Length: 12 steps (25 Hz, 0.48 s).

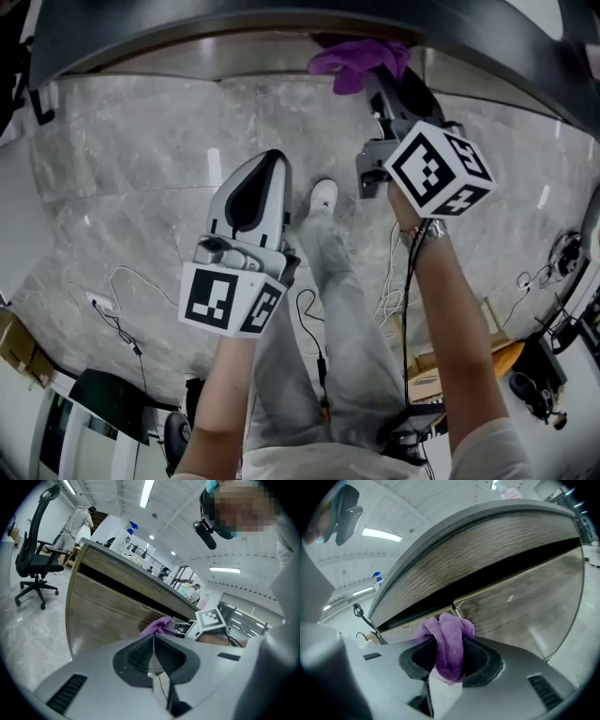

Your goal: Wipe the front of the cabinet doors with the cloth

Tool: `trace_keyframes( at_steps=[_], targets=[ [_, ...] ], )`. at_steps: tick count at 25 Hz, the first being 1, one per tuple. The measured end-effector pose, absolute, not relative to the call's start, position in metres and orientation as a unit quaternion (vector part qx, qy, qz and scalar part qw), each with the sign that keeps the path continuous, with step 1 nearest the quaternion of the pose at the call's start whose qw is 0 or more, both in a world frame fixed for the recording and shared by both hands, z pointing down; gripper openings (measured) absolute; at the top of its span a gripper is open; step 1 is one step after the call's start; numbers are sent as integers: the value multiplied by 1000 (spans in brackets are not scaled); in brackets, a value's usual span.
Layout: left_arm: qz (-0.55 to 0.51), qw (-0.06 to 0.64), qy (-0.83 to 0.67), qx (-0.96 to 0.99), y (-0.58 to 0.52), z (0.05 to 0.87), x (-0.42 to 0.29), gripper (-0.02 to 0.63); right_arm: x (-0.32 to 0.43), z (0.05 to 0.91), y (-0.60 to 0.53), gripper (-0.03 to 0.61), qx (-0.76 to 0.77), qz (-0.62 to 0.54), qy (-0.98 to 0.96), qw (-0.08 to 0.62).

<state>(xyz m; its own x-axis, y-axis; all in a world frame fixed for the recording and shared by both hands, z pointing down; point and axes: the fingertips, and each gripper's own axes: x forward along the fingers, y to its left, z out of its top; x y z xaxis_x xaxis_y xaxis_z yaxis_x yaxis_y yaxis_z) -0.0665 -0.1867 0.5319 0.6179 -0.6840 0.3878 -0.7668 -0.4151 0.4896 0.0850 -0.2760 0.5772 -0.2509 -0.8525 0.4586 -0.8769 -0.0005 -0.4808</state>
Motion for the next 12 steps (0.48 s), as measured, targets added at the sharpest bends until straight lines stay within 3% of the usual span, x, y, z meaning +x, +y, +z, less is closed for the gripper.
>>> trace_keyframes(
  at_steps=[6, 12],
  targets=[
    [66, 325, -413, 848, -185, 538, -59, 17, 99, 577, -270, 135, 642, 357, -678, -10],
    [61, 332, -413, 846, -186, 538, -79, 17, 59, 591, -247, 136, 632, 382, -674, -15]
  ],
)
